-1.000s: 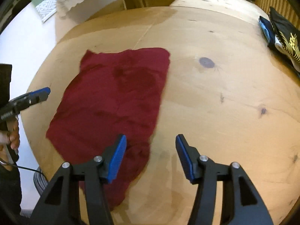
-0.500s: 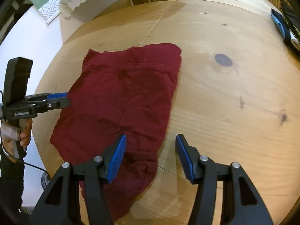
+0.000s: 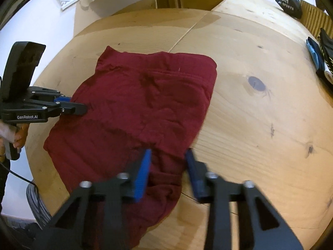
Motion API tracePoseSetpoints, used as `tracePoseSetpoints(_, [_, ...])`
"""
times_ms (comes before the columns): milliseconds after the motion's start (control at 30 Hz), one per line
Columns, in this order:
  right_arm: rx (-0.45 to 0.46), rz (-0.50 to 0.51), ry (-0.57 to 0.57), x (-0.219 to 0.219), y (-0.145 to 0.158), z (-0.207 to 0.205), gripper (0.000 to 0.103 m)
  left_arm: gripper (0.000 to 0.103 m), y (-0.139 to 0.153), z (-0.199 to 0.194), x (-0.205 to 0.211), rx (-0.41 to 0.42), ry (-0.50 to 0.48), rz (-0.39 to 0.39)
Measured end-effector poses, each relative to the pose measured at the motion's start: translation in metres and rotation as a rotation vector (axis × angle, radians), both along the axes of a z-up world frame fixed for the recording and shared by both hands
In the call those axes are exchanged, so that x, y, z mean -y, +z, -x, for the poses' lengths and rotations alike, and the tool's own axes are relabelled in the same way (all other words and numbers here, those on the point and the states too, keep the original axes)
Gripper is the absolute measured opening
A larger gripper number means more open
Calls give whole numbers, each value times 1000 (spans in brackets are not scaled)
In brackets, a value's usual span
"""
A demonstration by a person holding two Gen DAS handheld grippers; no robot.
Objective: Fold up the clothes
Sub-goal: 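Grasp the cloth edge with both grippers and lift it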
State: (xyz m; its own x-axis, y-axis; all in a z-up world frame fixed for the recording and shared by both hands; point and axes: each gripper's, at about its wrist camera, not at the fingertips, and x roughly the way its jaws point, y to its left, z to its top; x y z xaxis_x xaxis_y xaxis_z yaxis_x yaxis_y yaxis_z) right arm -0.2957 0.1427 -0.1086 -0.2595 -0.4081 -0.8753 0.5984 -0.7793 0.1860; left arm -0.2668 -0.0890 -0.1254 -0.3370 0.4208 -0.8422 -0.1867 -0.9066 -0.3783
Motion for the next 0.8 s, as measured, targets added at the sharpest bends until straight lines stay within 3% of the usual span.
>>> tracePoseSetpoints(67, [48, 63, -18, -10, -2, 3, 9, 7, -2, -2, 3, -7, 4, -23])
tracePoseSetpoints(267, [164, 237, -91, -38, 3, 12, 7, 5, 1, -10, 19, -41, 52, -190])
tracePoseSetpoints(400, [111, 324, -112, -52, 43, 1, 7, 5, 40, -32, 21, -147, 46, -255])
tracePoseSetpoints(633, [-13, 417, -79, -70, 126, -50, 7, 5, 127, -104, 8, -359, -10, -266])
tracePoseSetpoints(733, [-53, 425, -56, -70, 145, -71, 7, 5, 146, -114, 4, -382, -42, -275])
tracePoseSetpoints(800, [-44, 405, -60, -67, 140, -58, 7, 5, 142, -100, -3, -356, -51, -270])
